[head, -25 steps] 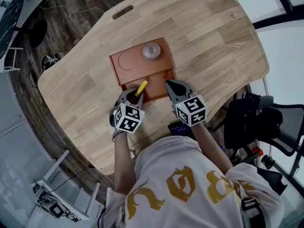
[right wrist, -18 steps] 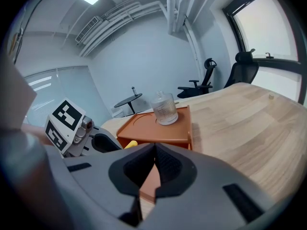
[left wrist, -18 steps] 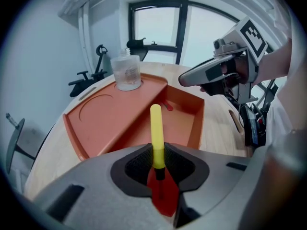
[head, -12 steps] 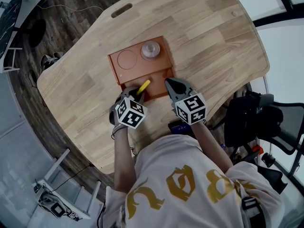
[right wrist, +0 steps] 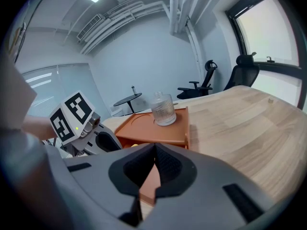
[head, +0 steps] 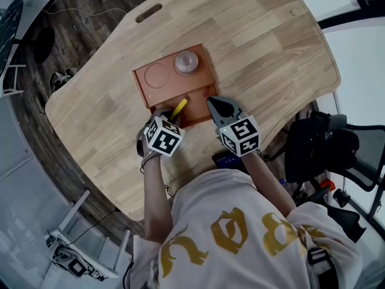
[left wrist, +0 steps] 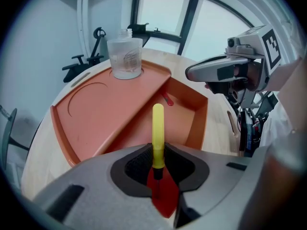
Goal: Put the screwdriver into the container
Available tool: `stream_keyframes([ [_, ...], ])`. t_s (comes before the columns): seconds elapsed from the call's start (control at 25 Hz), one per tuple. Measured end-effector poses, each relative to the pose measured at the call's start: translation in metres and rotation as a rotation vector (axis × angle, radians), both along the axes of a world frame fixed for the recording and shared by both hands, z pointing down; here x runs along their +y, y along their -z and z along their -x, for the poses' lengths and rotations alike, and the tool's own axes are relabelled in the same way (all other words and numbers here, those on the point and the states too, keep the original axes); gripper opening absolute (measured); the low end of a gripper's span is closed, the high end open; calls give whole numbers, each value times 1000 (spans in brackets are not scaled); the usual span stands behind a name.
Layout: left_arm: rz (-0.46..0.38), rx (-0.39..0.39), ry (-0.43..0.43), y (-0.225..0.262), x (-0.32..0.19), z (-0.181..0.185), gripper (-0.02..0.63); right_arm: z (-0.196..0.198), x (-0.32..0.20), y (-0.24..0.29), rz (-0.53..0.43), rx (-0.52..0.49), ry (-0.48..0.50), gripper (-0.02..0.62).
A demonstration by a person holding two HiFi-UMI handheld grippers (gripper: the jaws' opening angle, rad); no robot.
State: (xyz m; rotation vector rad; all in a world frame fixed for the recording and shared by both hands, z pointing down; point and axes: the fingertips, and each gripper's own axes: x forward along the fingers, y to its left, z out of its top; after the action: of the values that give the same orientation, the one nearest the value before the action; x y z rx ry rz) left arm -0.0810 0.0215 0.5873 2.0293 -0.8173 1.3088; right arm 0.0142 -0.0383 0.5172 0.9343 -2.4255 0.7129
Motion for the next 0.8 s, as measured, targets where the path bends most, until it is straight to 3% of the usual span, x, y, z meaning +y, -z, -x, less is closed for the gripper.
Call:
stream_keyframes([
  [0.32, 113, -34, -21, -7, 0, -5, 78, -1, -1, -1, 3, -5, -2, 11],
  [0.6, 175, -72, 35, -13, -1, -4, 78, -5, -3, -1, -3, 2, -10, 11],
  [0.8, 215, -100, 25, -19, 0, -9, 78, -7, -5, -3, -9, 25, -12, 11],
])
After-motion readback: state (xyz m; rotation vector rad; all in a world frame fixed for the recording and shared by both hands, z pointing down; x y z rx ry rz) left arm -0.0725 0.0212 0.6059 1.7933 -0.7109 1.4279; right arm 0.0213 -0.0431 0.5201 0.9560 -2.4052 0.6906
